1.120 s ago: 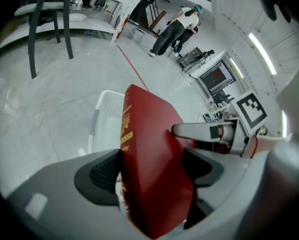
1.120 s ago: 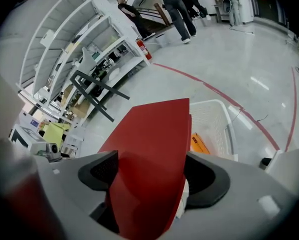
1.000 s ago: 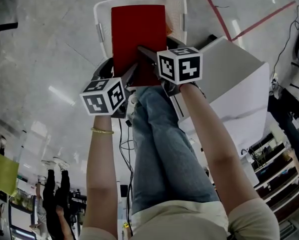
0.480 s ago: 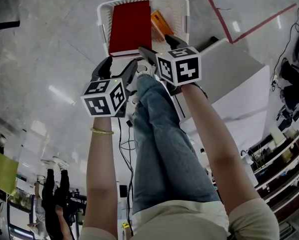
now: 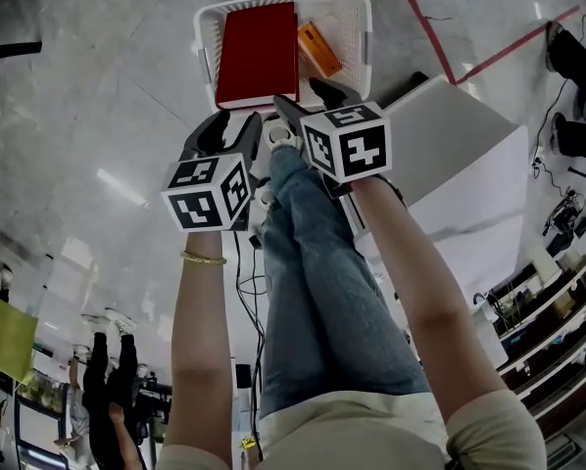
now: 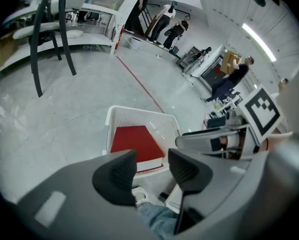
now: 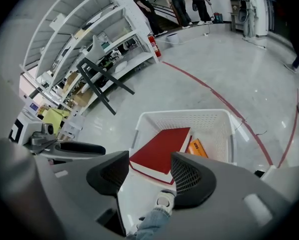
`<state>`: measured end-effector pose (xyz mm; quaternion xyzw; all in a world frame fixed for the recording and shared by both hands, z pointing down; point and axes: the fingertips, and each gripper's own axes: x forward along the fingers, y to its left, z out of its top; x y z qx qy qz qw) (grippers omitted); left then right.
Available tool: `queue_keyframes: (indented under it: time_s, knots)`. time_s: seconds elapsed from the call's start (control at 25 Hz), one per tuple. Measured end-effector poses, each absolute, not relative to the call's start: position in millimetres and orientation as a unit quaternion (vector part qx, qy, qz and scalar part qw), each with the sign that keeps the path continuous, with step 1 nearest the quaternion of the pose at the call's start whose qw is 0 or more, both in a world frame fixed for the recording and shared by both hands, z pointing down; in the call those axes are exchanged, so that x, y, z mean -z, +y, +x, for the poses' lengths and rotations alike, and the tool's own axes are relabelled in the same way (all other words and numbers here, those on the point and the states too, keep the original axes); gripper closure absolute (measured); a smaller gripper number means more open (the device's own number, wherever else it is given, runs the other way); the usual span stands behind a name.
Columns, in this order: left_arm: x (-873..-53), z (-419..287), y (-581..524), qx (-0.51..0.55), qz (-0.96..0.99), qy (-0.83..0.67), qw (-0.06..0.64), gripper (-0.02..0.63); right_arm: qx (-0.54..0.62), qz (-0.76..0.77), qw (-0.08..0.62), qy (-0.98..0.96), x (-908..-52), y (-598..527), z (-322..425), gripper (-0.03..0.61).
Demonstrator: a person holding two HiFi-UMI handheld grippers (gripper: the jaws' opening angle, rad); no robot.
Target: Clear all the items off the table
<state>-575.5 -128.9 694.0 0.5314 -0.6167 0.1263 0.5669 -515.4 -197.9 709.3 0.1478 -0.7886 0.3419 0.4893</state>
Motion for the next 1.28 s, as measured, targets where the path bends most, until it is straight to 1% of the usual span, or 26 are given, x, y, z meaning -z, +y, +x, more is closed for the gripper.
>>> queue_keyframes:
  time_s: [0.08, 0.24, 0.32, 0.36, 0.44, 0.52, 0.64, 0.72, 1.08, 1.28]
  knots:
    - [-692, -575, -128, -0.13, 0.53, -0.615, 0.568, 0.425, -0.342, 0.147, 0.487, -0.79, -705, -195, -516, 0.341]
    - [-688, -573, -129, -0.13, 0.532, -0.616, 0.567, 0.457, -0.343, 0.151, 0.48, -0.793, -698, -193, -518, 0.387]
    - [-687, -573, -128, -0.132, 0.53, -0.619, 0.565, 0.499, -0.347, 0.154, 0.477, -0.793, -696, -191, -517, 0.433]
    - [-685, -572, -128, -0.133, 0.53, -0.62, 0.563, 0.526, -0.349, 0.155, 0.476, -0.792, -696, -190, -517, 0.437]
    - [-682, -571, -129, -0.136, 0.532, -0.621, 0.559, 0.549, -0.35, 0.157, 0.475, -0.792, -693, -188, -516, 0.462]
    - [-679, -569, -130, -0.138, 0.534, -0.621, 0.556, 0.566, -0.349, 0.162, 0.472, -0.793, -690, -188, -515, 0.488]
    - [-676, -567, -130, -0.139, 0.534, -0.623, 0.555, 0.591, -0.347, 0.176, 0.467, -0.794, -684, -189, -513, 0.553]
    - [-675, -567, -130, -0.141, 0.533, -0.625, 0.553, 0.603, -0.347, 0.181, 0.464, -0.795, -680, -188, -512, 0.578]
    - [-659, -563, -135, -0.134, 0.55, -0.623, 0.54, 0.604, -0.319, 0.183, 0.463, -0.807, -664, -186, -512, 0.58]
    - [-650, -565, -132, -0.123, 0.546, -0.628, 0.541, 0.604, -0.322, 0.182, 0.448, -0.814, -651, -182, -512, 0.58]
